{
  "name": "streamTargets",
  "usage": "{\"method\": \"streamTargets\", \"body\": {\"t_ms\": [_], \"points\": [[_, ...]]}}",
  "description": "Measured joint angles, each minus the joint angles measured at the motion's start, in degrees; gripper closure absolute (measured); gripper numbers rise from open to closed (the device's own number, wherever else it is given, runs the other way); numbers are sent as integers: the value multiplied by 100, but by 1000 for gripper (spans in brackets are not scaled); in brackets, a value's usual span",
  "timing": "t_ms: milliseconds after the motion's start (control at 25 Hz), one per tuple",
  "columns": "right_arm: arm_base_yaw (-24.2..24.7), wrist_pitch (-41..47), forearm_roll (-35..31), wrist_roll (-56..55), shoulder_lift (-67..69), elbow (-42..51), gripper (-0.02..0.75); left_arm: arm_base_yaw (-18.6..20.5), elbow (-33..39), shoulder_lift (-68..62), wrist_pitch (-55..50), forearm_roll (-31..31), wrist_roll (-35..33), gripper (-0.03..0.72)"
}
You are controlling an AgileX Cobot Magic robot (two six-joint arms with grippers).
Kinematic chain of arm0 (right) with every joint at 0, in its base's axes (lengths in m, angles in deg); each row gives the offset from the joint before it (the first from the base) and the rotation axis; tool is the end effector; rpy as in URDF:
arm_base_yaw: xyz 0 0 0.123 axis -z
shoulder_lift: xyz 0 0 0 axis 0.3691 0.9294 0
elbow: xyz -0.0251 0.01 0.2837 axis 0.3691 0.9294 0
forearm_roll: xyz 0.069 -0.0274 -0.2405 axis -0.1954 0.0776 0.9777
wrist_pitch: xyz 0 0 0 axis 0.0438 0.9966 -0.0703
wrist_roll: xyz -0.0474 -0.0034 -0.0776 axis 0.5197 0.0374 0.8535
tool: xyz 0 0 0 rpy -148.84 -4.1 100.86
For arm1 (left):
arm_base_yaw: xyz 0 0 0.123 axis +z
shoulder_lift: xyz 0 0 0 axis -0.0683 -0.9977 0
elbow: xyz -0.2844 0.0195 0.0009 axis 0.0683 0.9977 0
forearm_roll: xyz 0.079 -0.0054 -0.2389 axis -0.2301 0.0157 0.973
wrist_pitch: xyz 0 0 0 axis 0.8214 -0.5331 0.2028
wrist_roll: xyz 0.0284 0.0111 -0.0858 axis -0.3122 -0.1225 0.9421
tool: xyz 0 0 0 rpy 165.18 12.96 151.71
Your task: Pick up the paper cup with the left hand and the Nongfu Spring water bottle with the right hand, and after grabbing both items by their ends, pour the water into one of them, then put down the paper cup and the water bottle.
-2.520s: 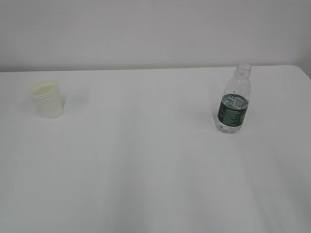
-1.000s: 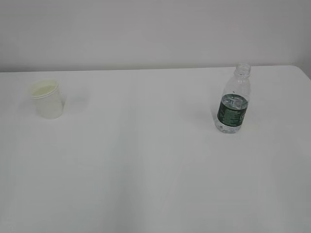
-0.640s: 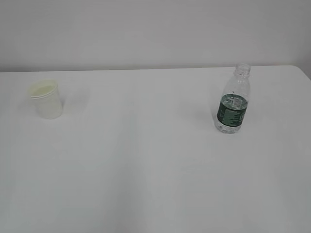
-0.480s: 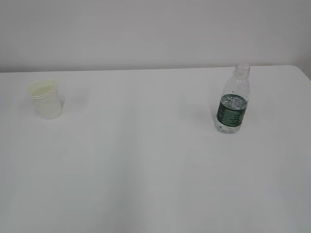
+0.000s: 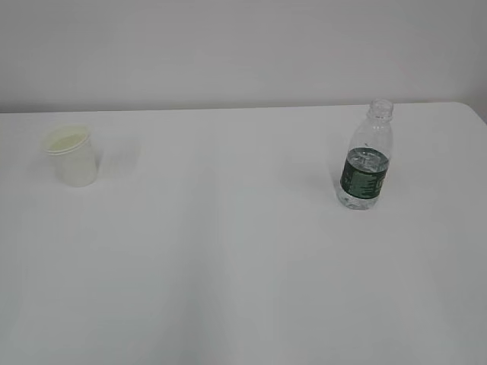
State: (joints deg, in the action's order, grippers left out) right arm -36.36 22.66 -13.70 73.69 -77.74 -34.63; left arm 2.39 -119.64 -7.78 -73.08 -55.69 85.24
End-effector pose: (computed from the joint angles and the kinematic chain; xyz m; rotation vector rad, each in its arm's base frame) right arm -0.0085 -0.0109 0.2707 -0.2466 2.0892 0.0378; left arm -0.0106 -0.0081 0.2818 0.0372 2.0664 -0.1400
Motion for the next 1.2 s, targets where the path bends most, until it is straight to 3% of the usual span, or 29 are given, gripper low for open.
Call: {"method": "streamTargets", "body": {"t_ms": [240,600,1200], "points": [[0,0,0,0,0,0,217,0,0,0,0,0,0,297],[0,0,20,0,0,0,218,0,0,0,3,0,0,142],[0,0,20,0,0,0,218,0,0,0,12,0,0,135]]}}
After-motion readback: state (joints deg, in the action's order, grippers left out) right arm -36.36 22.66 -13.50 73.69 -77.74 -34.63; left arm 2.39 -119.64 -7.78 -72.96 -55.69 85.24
